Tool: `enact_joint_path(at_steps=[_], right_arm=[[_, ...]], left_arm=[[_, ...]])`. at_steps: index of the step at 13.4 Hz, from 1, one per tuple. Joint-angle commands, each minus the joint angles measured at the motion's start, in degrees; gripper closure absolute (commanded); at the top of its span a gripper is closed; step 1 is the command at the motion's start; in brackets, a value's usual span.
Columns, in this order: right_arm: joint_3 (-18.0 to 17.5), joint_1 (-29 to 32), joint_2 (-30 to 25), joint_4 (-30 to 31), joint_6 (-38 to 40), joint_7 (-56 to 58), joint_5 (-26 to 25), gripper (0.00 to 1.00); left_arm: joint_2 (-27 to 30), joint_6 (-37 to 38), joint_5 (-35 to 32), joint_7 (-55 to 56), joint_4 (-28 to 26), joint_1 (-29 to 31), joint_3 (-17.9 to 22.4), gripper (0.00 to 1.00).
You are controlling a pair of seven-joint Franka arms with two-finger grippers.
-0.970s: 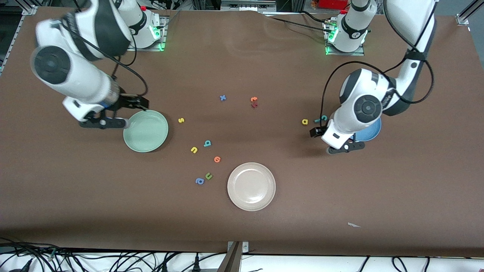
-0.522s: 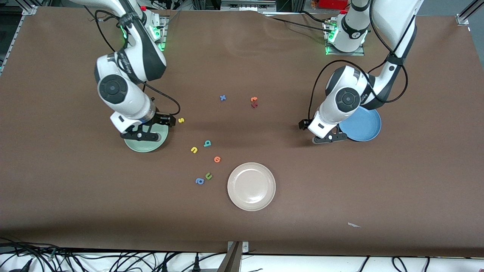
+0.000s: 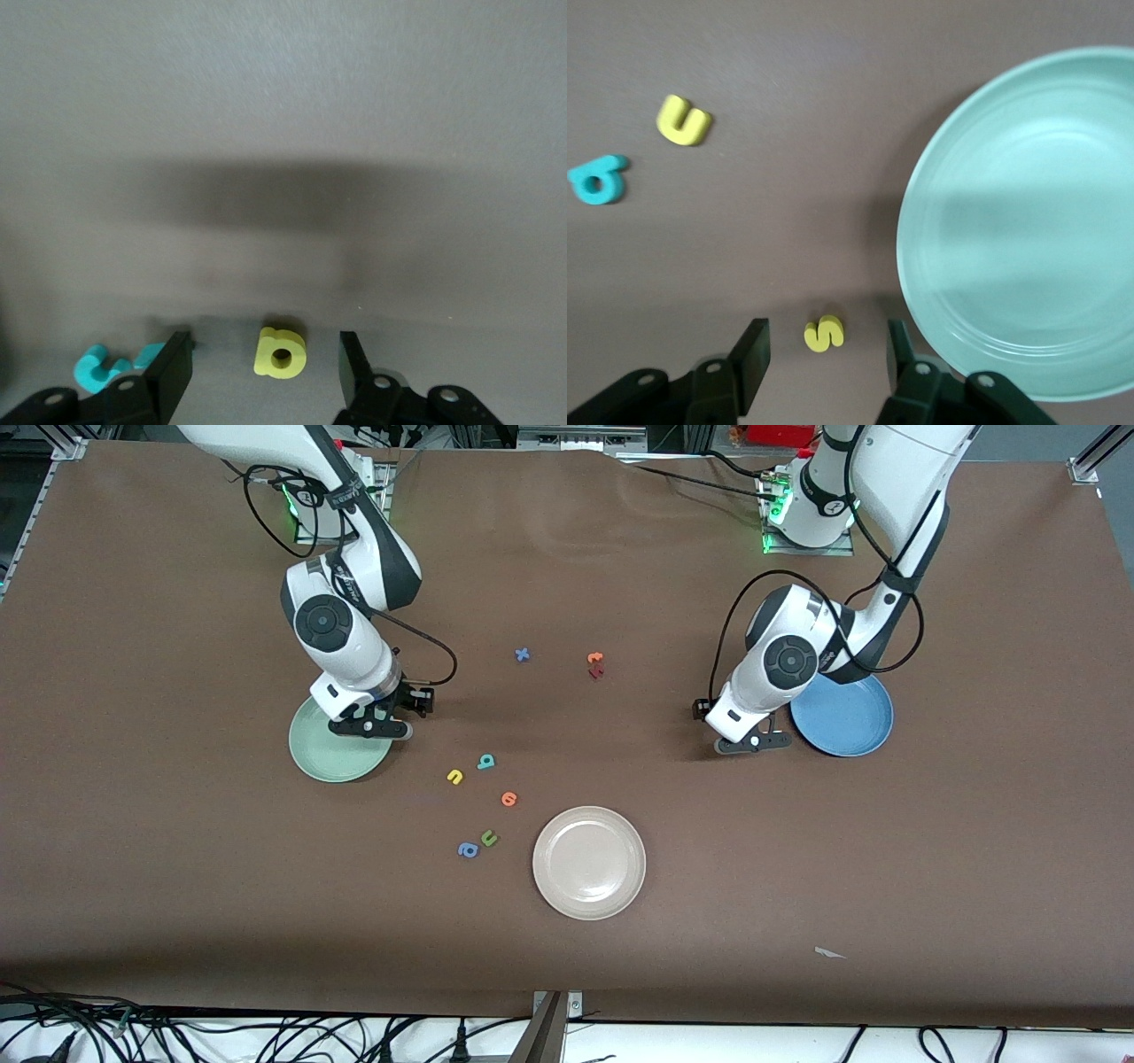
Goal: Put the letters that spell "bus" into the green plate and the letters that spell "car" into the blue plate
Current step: 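Reach the right gripper to yellow s while the left gripper reaches yellow d, then grasp the yellow s with the right gripper while the left gripper grasps d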
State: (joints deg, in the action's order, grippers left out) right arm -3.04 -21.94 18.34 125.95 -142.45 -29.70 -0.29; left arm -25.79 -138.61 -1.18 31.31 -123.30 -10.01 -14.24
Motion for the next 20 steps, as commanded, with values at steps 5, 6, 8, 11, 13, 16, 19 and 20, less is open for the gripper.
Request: enact_joint_path(at_steps=[5,6,8,11,13,16,19,20], right_arm=[[0.1,-2.8,3.9,2.6,-6.6,-4.3,0.1,0.39],[0.1,-2.8,3.9,2.6,-6.5,-4.2,0.1,0.39],[0.2,-2.8,4.3,2.6,-6.4,-4.2,0.1,0.39],[0.2,-2.8,5.2,2.5,-6.5,-4.2,0.1,0.42],[0.2,-2.8,5.3,2.5,-6.5,-4.2,0.1,0.42],[0.2,-2.8,5.5,2.5,-6.4,-4.2,0.1,0.54],[0.2,-2.8,5.6,2.4,-6.4,-4.2,-0.1,0.79],[0.2,-2.8,6.0,2.4,-6.4,-4.1,-0.1,0.8]], left_arm=[[-1.0,-0.5,1.5,0.4,-0.5,-0.5,0.3,0.45],[-1.0,-0.4,1.6,0.4,-0.5,-0.5,0.3,0.45],[-1.0,-0.3,1.6,1.0,-0.5,-0.5,-0.1,0.45],[-1.0,-0.2,1.6,1.3,-0.5,-0.6,-0.1,0.45],[-1.0,-0.1,1.6,1.9,-0.5,-0.7,-0.4,0.45],[-1.0,0.6,1.6,1.9,-0.5,-0.4,-1.3,0.45],[-1.0,0.7,1.6,1.8,-0.4,-0.2,-1.3,0.5],[-1.0,0.7,1.6,1.8,-0.3,0.0,-1.3,0.5]])
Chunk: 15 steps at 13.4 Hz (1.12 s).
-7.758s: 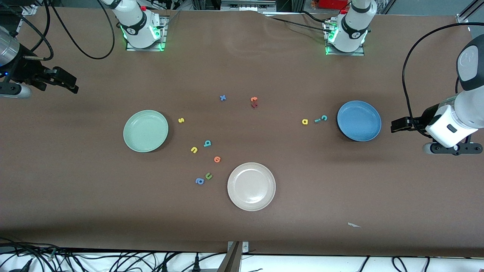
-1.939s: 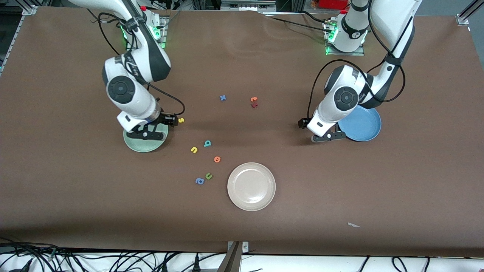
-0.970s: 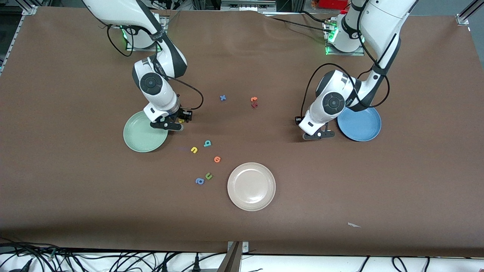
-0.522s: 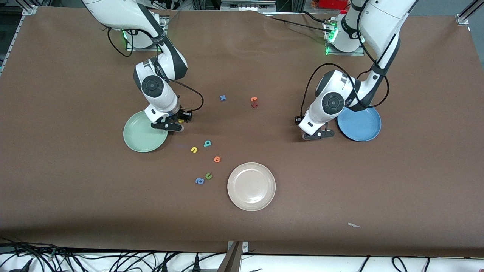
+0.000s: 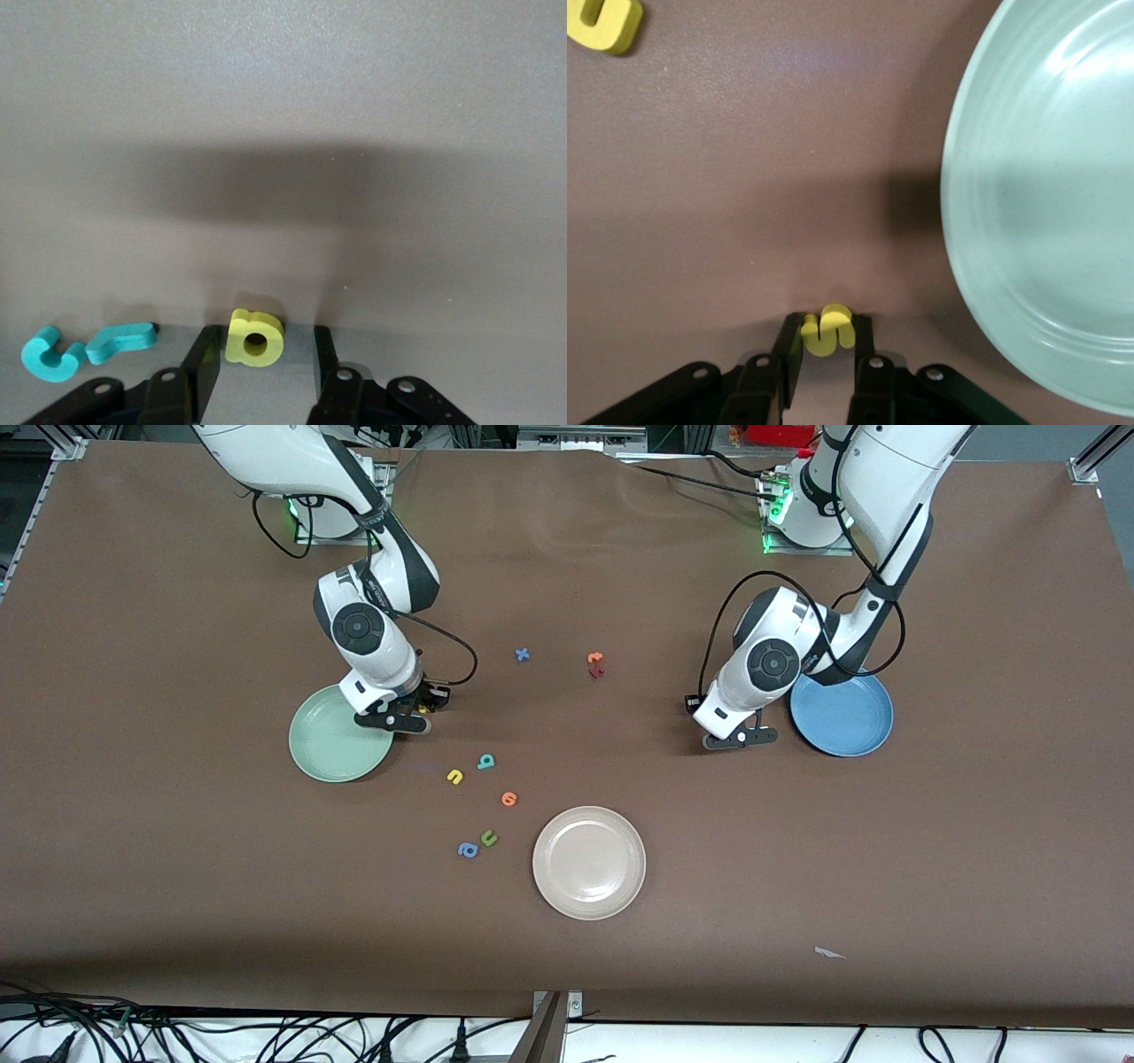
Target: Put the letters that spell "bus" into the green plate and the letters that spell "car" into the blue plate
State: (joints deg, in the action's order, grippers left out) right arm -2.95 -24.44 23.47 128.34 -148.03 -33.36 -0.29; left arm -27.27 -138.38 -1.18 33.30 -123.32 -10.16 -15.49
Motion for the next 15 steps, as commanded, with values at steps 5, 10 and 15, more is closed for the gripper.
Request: enact_joint_path(at_steps=[5,10,15], right_arm=[[2.1,-0.2,-3.3,-6.0,10.0,0.3,0.0,0.79],[10.2,0.0,-3.3,-13.3,23.0,10.7,-0.1,0.78],[13.4,0.9,0.0,-7.9,18.9,14.9,0.2,0.77]], left_arm=[[0.5,0.5,1.5,-0.4,0.3,0.3,0.0,0.49],[0.1,0.4,1.5,-0.5,0.3,0.2,0.0,0.55],[0.0,0.4,1.5,-0.6,0.4,0.2,0.1,0.67]])
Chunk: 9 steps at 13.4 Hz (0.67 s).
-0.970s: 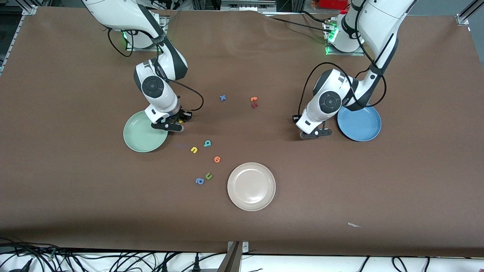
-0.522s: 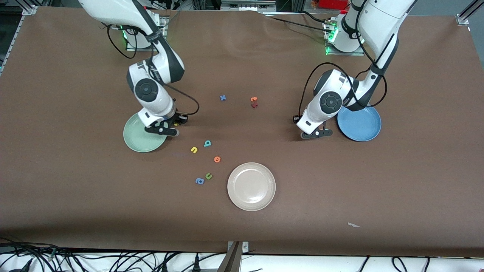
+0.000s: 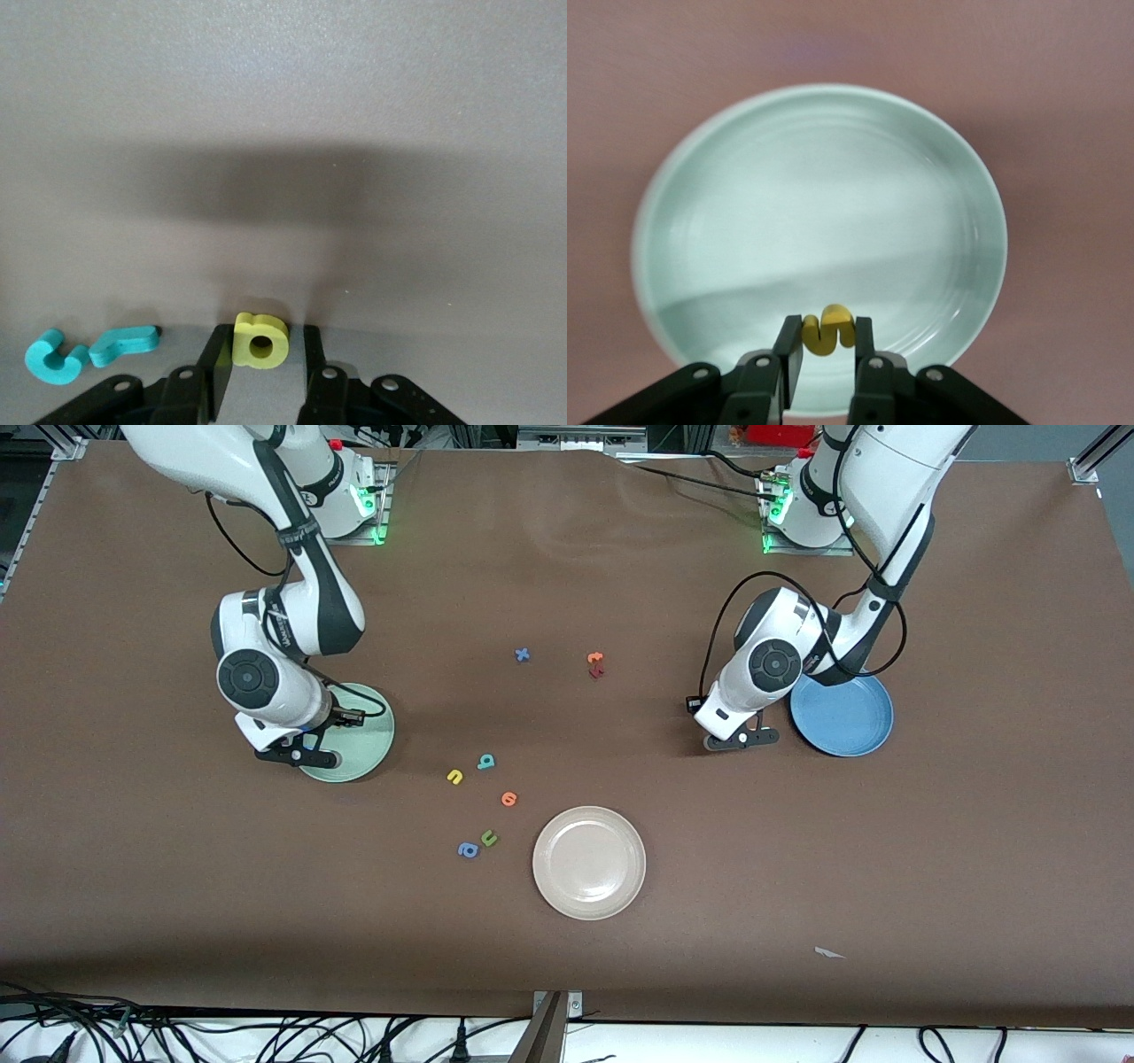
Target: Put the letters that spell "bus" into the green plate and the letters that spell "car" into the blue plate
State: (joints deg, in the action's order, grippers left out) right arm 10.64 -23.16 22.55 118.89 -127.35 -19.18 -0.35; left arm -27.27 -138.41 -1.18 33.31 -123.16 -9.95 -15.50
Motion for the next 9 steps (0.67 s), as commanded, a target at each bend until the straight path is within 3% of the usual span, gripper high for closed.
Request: enact_joint_path(at_steps=[1,2,3,6,9], right_arm=[[-0.1,-0.3,1.7,1.6,-2.3,0.8,0.3,0.65],[-0.1,0.1,2.0,1.7,-2.3,0.9,0.3,0.44],[-0.1,0.3,2.1,1.6,-2.3,0.9,0.3,0.02],[-0.6,0.2,-0.2,0.6,-0.9,0.8,0.7,0.0],[-5.4,0.0,-1.9,-3.6,-0.8,-0.5,0.9,0.0]], left_arm=[[0.1,0.4,1.5,-0.6,0.2,0.0,0.1,0.7],[0.0,0.4,1.5,-0.5,0.2,0.0,0.0,0.74],[0.1,0.4,1.4,-0.5,0.2,0.0,0.0,0.77],[0.2,0.4,1.4,-0.5,0.2,0.1,0.0,0.84],[0.8,0.5,1.4,-0.6,0.4,0.2,0.0,0.9]])
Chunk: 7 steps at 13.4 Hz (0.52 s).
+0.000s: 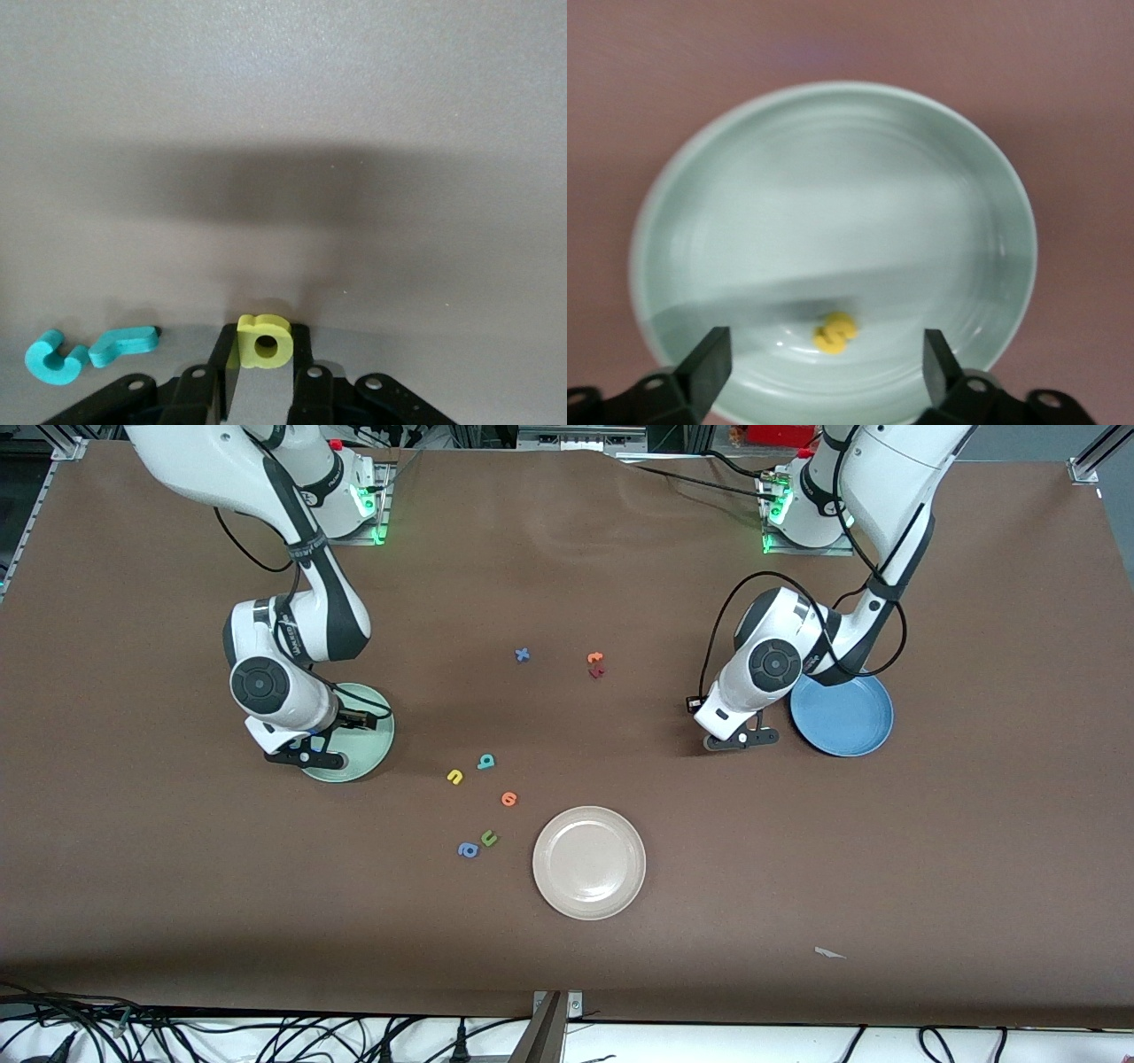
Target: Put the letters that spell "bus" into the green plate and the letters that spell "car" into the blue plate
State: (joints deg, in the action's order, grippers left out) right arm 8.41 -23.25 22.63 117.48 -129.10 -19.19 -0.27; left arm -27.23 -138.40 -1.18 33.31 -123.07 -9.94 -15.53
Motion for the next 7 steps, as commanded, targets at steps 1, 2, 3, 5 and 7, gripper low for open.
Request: enact_joint_path(at_steps=[1,2,3,5,7], right_arm=[[-3.6,-0.3,-1.6,-4.3,1.3,-0.3,0.7,0.0],[-3.6,-1.1,-1.1,-6.3,2.0,-0.2,0.5,0.0],[-3.5,-1.1,-0.1,-8.1,2.3,-0.2,0.5,0.0],[-3.1,-0.5,3.0,-13.0,2.4,0.7,0.3,0.0],[-3.2,-0.7,4.8,-15.6,2.5,-3.9,0.8,0.01]], left_arm=[[1.4,1.0,1.4,-0.7,1.2,0.6,0.1,0.9],[2.5,2.9,1.4,-1.0,2.0,1.3,0.1,0.9],[3.7,6.1,1.4,-1.2,3.3,1.9,0.1,0.9],[4.9,14.3,1.4,-4.4,7.0,3.4,0.0,0.9],[5.5,22.7,1.4,-9.0,9.5,5.9,0.0,0.9]])
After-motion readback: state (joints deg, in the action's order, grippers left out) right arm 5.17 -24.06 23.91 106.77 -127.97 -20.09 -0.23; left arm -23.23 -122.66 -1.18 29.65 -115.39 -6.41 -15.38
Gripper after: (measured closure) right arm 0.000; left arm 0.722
